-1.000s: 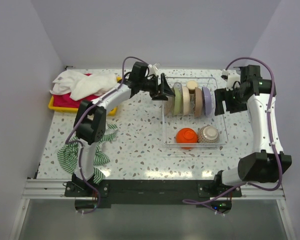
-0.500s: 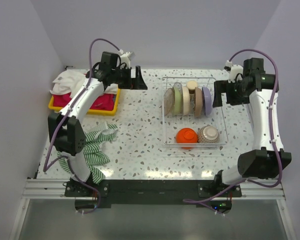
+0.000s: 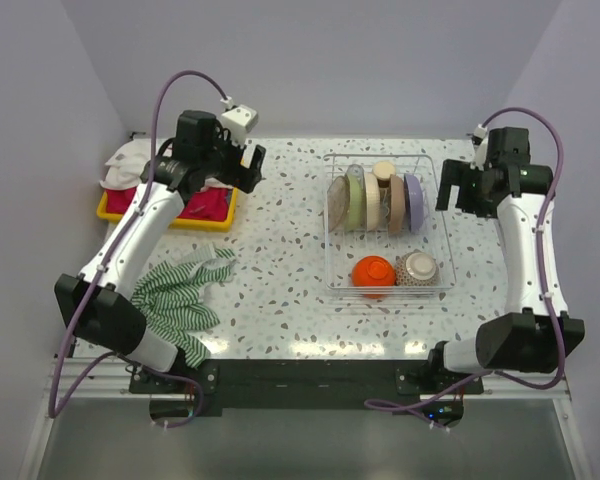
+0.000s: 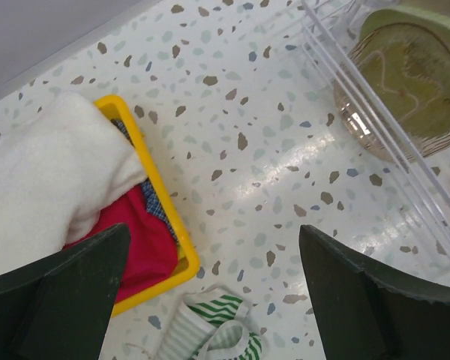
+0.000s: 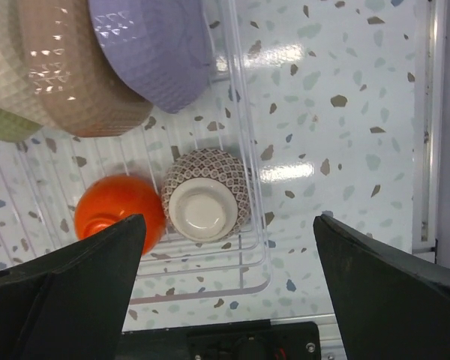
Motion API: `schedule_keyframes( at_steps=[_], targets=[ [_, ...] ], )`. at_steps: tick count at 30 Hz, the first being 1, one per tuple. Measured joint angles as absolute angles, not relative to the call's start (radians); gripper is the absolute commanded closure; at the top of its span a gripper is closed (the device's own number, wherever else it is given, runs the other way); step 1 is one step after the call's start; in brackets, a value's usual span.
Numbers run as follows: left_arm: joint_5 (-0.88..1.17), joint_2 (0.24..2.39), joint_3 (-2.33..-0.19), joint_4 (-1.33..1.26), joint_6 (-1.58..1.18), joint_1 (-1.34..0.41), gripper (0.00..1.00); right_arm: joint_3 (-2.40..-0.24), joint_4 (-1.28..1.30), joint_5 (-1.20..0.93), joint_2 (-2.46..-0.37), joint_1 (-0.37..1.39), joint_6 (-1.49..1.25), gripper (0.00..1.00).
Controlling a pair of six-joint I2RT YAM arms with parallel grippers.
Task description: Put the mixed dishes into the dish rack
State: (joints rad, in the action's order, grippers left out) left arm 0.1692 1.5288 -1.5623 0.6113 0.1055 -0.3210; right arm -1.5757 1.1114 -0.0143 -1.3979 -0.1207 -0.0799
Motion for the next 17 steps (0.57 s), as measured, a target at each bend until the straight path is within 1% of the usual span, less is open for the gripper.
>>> schedule_keyframes(
  at_steps=[8, 17],
  targets=[
    [0.042, 1.478, -1.399, 0.624, 0.148, -0.321, 0.00, -1.383, 1.073, 0.084, -1.322, -0.121, -0.116, 0.01],
    [-0.001, 1.417, -1.312, 0.628, 0.161, -0.292, 0.00, -1.298, 1.026, 0.121, -1.245, -0.122, -0.099, 0.01]
  ],
)
